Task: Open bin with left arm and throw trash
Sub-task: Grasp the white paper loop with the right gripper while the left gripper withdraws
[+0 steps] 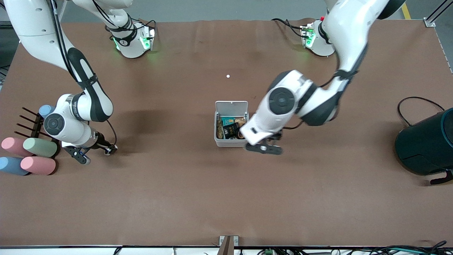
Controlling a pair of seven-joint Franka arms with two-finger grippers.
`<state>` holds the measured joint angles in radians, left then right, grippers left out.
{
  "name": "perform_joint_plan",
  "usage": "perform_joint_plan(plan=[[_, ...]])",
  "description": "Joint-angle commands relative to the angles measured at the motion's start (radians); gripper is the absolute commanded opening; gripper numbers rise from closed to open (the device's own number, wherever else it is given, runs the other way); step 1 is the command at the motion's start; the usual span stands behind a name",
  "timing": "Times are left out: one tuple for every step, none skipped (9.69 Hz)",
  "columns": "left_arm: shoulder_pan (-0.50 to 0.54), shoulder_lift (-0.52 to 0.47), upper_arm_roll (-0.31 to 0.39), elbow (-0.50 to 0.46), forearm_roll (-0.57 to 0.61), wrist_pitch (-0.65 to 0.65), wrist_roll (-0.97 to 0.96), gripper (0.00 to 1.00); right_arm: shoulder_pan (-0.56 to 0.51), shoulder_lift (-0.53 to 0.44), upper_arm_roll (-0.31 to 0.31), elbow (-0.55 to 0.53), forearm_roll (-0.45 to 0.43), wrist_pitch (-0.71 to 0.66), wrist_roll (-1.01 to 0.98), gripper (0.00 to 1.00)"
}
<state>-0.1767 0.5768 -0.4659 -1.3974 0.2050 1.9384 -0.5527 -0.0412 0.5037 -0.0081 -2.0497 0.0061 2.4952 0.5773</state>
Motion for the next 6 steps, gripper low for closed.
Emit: perform_joint_plan(plan=[[0.132,-0.119,-0.011,-0.022,-0.013,-0.083,0.025,1.0,-0.02,0.004,0.017,-0.021,-0.017,0.025,-0.001,0.43],[0.201,-0.155,-0.016,-0.02,-0.051,-0.132,0.046,1.0,-0.023,0.004,0.017,-0.021,-0.017,0.019,0.006,0.2],[0.268,-0.19,-0.014,-0.003,-0.096,-0.198,0.107,1.0,-0.025,-0.001,0.017,-0.02,-0.015,0.008,0.013,0.0],[0.316,-0.219,-0.014,0.02,-0.107,-0.267,0.159,1.0,-0.017,-0.01,0.02,-0.004,-0.015,-0.005,0.066,0.0],[0.336,-0.276,-0.007,0.021,-0.099,-0.324,0.181,1.0,-0.002,-0.013,0.028,0.035,-0.015,-0.051,0.123,0.0],[0.33,-0.345,0.009,0.009,-0.101,-0.364,0.21,1.0,0.042,-0.022,0.028,0.09,-0.014,-0.132,0.188,0.0]])
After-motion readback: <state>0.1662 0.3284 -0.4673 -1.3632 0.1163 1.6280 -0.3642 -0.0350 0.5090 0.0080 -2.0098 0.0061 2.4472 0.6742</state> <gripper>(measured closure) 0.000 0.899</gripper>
